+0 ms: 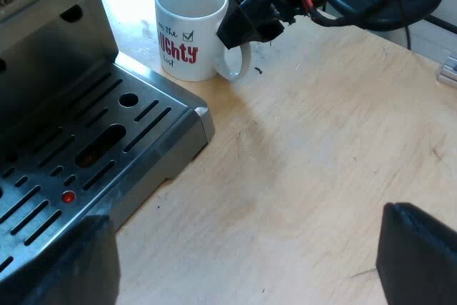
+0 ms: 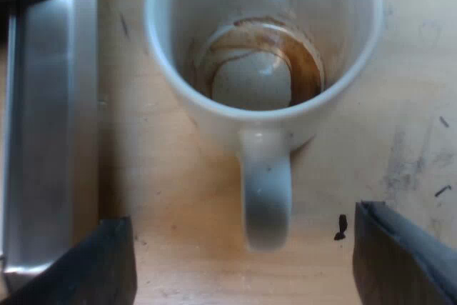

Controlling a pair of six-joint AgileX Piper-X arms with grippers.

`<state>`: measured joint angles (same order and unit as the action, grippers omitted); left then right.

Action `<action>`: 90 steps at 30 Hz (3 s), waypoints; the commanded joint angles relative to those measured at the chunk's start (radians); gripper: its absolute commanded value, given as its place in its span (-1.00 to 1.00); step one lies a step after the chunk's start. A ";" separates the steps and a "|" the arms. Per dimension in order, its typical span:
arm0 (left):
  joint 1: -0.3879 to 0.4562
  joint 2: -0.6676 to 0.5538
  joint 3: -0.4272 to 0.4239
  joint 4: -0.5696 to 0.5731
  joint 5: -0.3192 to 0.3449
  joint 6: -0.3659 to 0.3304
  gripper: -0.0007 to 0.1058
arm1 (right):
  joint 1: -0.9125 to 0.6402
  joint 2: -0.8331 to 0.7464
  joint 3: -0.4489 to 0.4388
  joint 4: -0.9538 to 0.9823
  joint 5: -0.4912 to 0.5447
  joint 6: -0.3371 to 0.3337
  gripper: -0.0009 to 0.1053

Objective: Place mug into machine

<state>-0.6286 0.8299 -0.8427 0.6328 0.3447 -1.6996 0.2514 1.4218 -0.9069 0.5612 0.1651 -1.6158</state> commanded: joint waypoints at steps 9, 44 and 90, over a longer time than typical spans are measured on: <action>-0.003 -0.002 -0.011 -0.002 -0.003 0.008 0.54 | -0.027 0.007 0.124 -0.233 0.000 0.020 0.23; -0.003 -0.002 -0.011 -0.006 -0.003 0.066 0.54 | -0.024 0.123 0.483 -1.075 0.024 -0.075 0.23; -0.003 -0.327 0.009 0.201 -0.085 0.017 0.54 | 0.193 -0.476 0.481 -0.457 0.126 -0.116 -0.98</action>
<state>-0.6286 0.5076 -0.8304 0.8308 0.2717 -1.6598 0.4398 0.9619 -0.4123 0.1119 0.2821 -1.7134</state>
